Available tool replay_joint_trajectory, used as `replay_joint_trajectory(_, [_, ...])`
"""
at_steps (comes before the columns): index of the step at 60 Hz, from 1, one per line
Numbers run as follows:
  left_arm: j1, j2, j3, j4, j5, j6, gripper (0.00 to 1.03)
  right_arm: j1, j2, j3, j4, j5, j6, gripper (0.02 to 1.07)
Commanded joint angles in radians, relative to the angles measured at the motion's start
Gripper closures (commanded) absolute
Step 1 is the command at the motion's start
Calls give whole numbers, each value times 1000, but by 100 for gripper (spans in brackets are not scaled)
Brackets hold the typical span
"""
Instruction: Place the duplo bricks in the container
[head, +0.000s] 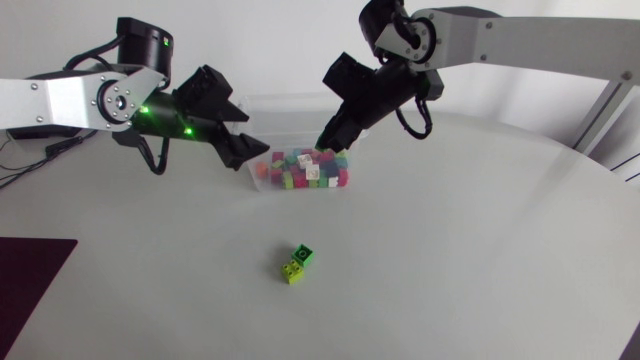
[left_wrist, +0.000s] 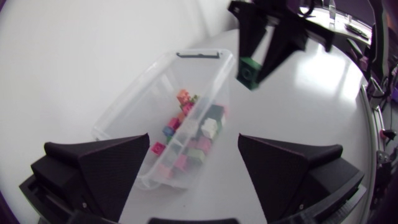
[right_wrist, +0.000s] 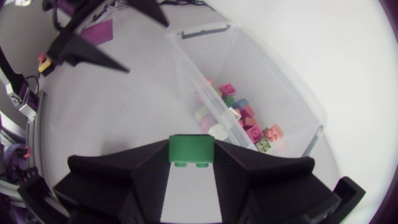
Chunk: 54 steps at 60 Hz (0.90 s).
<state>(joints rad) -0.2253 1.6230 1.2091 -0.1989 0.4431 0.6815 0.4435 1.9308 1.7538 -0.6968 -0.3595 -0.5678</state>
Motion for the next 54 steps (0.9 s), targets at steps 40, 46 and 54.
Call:
replay_joint_trajectory(40, [-275, 100, -226, -139, -190, -23, 7, -49, 215, 323, 168, 24, 241, 71])
replay_joint_trajectory(46, [-298, 118, -243, -134, -210, -46, 7, -54, 234, 339, 164, 24, 246, 71])
replay_joint_trajectory(54, [-319, 138, -260, -131, -218, -50, 7, -60, 264, 355, 168, 24, 247, 71])
